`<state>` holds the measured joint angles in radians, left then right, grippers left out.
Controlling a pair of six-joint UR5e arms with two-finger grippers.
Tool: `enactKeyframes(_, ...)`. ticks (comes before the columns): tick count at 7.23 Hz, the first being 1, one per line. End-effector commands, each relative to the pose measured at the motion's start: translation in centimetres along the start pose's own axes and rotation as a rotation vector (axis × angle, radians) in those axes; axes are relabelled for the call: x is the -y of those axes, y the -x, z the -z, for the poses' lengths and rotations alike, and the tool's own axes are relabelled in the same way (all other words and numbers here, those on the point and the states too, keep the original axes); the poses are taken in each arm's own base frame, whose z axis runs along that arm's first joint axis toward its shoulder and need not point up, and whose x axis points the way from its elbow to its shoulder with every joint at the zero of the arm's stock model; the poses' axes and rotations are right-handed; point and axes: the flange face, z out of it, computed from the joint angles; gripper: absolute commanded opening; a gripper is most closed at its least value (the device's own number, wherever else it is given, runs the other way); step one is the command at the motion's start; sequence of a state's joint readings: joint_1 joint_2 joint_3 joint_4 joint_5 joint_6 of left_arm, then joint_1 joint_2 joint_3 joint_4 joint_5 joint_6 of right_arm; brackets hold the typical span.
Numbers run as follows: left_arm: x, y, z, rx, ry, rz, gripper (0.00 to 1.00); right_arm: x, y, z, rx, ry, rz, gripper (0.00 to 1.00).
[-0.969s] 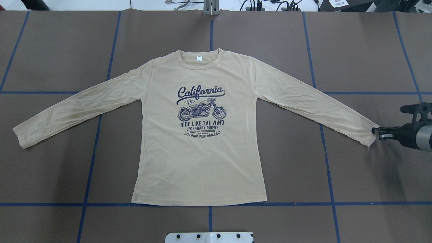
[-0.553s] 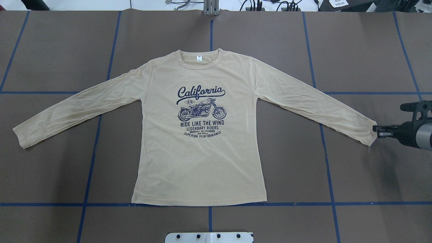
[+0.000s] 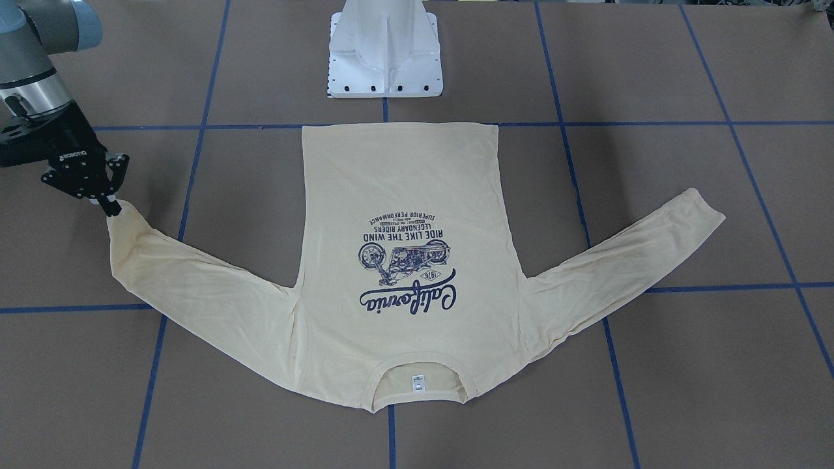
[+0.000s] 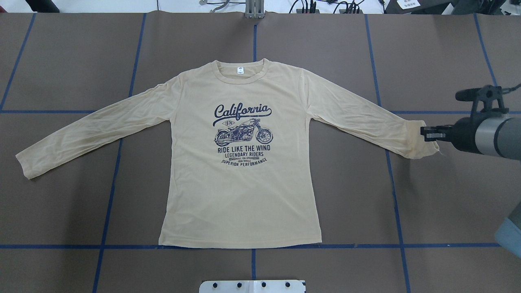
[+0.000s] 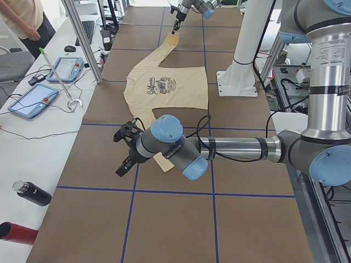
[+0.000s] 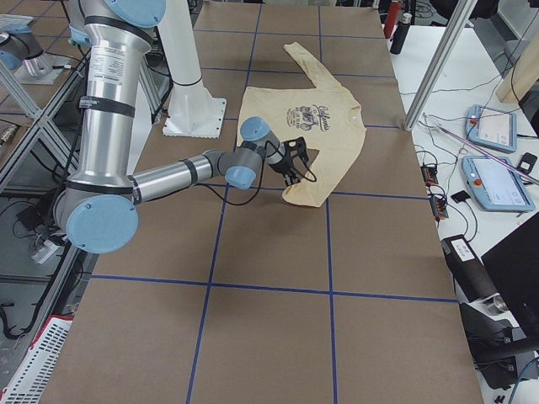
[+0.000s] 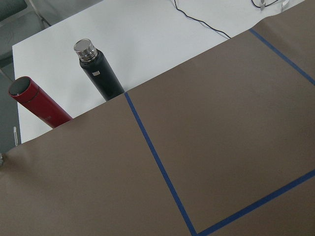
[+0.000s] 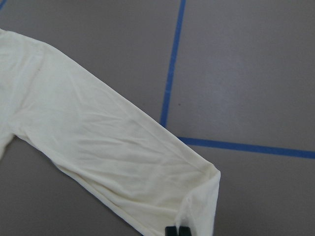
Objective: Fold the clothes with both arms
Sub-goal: 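Grasp the sleeve cuff with the right gripper and fold it across the shirt body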
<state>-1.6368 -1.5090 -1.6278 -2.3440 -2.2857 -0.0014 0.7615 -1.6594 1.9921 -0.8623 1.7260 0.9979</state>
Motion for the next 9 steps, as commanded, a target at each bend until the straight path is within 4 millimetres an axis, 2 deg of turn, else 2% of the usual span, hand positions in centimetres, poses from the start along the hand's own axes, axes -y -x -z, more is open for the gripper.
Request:
enactKeyframes(1, -0.2, 0.1, -0.1, 0.0, 0.003, 0.003, 1.0, 5.7, 12.9, -0.6, 0.146, -0.078, -0.021, 0.0)
enactKeyframes(2, -0.2, 0.1, -0.1, 0.0, 0.003, 0.003, 1.0, 8.5, 20.0, -1.2, 0.104, -0.084, -0.013, 0.0)
enactKeyframes(3, -0.2, 0.1, 0.0, 0.001, 0.003, 0.004, 1.0, 10.9, 27.9, -0.3, 0.024, -0.079, -0.003, 0.0)
enactKeyframes(4, -0.2, 0.1, -0.1, 0.0, 0.005, 0.004, 1.0, 12.1, 32.8, 0.3, 0.003, -0.096, 0.001, 0.0)
enactKeyframes(5, -0.2, 0.1, -0.1, 0.0, 0.005, 0.004, 1.0, 13.3, 37.6, -0.4, 0.012, -0.12, -0.024, 0.0)
enactKeyframes(6, -0.3, 0.2, -0.1, 0.001, 0.005, 0.006, 1.0, 13.6, 42.4, -1.8, 0.0, -0.153, -0.046, 0.0)
enactKeyframes(7, -0.3, 0.2, -0.1, 0.001, 0.005, 0.006, 1.0, 15.1, 49.1, -3.7, -0.027, -0.175, -0.077, 0.0)
enactKeyframes(8, -0.4, 0.2, -0.2, 0.0, 0.008, 0.007, 1.0, 15.0, 55.5, -6.4, -0.081, -0.177, -0.102, 0.0)
enactKeyframes(9, -0.5, 0.3, -0.3, 0.001, 0.008, 0.009, 1.0, 15.0, 59.3, -7.9, -0.129, -0.195, -0.103, 0.0)
